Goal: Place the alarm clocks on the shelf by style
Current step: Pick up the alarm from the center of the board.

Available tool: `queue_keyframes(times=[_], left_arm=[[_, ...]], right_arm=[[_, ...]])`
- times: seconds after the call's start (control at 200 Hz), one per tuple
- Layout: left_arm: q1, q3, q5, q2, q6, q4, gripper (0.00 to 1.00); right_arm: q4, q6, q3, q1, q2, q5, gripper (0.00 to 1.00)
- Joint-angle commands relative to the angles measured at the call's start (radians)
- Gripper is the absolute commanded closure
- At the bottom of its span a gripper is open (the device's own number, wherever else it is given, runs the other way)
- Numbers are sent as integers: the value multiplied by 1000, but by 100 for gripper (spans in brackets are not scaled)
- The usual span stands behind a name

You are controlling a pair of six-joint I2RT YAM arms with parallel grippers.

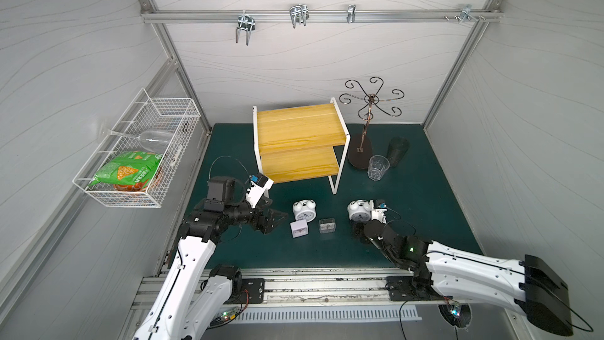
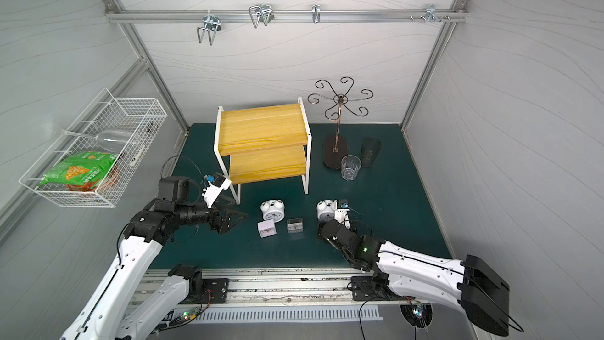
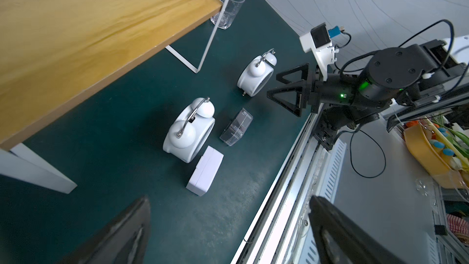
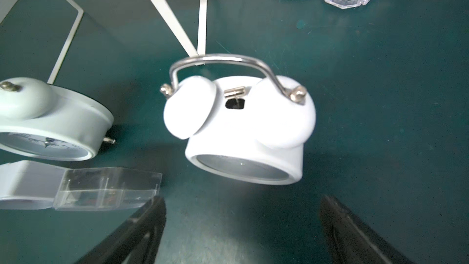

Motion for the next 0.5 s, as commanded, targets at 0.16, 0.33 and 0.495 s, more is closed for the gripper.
queue_keyframes(times=[0.16, 0.33, 0.495], left_arm=[[-4, -2, 9, -11, -2, 45, 1], [-4, 1, 7, -2, -6, 56, 1], [-4, -5, 5, -1, -11, 61, 1]], right_arm=[[194, -44, -64, 9, -6, 37, 1], [257, -33, -75, 10, 47, 100, 1], [290, -17, -53, 9, 131, 152, 1]])
